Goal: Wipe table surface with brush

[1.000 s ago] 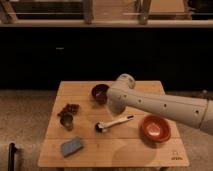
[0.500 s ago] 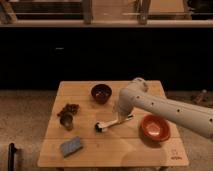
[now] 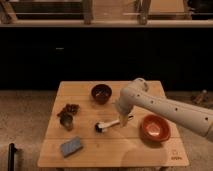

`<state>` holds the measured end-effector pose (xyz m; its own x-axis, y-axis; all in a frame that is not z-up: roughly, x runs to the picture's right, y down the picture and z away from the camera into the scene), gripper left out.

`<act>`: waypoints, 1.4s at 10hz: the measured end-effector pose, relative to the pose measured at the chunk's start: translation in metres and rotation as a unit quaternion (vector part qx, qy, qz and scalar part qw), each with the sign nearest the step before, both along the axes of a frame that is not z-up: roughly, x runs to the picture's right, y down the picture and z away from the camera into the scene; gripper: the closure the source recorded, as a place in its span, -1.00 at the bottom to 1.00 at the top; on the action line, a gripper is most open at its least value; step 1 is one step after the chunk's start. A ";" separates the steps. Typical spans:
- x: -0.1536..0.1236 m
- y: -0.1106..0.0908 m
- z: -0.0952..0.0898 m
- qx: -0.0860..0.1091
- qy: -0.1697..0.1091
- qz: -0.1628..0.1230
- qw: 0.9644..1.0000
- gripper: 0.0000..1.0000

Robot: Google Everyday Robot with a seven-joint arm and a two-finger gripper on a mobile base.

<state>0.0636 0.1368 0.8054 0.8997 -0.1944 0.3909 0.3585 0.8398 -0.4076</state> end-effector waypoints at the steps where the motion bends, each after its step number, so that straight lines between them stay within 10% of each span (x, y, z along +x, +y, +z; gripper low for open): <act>1: -0.002 0.002 0.005 -0.003 0.001 0.001 1.000 -0.60; 14: 0.017 0.047 0.055 -0.052 -0.016 0.059 0.997 -0.45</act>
<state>0.0804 0.1836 0.8602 0.9002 -0.0443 0.4332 0.2744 0.8303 -0.4851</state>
